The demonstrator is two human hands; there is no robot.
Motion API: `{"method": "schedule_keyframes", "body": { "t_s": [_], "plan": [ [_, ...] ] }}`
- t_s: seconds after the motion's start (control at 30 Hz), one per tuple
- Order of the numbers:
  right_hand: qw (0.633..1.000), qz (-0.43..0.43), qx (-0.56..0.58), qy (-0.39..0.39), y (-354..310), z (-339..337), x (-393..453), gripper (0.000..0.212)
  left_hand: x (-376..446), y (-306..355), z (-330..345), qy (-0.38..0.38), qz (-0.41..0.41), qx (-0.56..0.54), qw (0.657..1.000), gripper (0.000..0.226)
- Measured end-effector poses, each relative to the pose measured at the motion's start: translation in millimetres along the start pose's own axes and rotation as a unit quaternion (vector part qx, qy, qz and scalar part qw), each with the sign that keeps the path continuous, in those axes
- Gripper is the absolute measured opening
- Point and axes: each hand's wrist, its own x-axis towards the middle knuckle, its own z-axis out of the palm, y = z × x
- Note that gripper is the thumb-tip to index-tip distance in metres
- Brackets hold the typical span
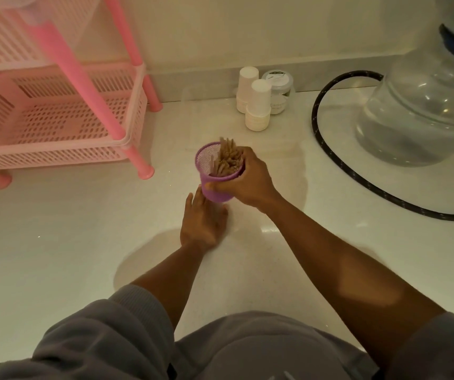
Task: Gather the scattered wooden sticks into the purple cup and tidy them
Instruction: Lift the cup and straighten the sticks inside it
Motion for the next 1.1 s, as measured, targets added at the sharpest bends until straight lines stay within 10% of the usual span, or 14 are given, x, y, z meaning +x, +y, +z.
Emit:
{"method": "schedule_keyframes", "body": {
  "t_s": [0.53,1.1],
  "plan": [
    [0.978,-0.108,0.006,0.176,-13,11,-16,0.083,2,-4,7,-0.009,-0.038,0.023,0.999,0.068],
    [0.993,-0.058,-0.023,0.102,-11,15,-23,0.088,4,-5,6,-0.009,-0.007,0.030,0.999,0.067]
  ]
}}
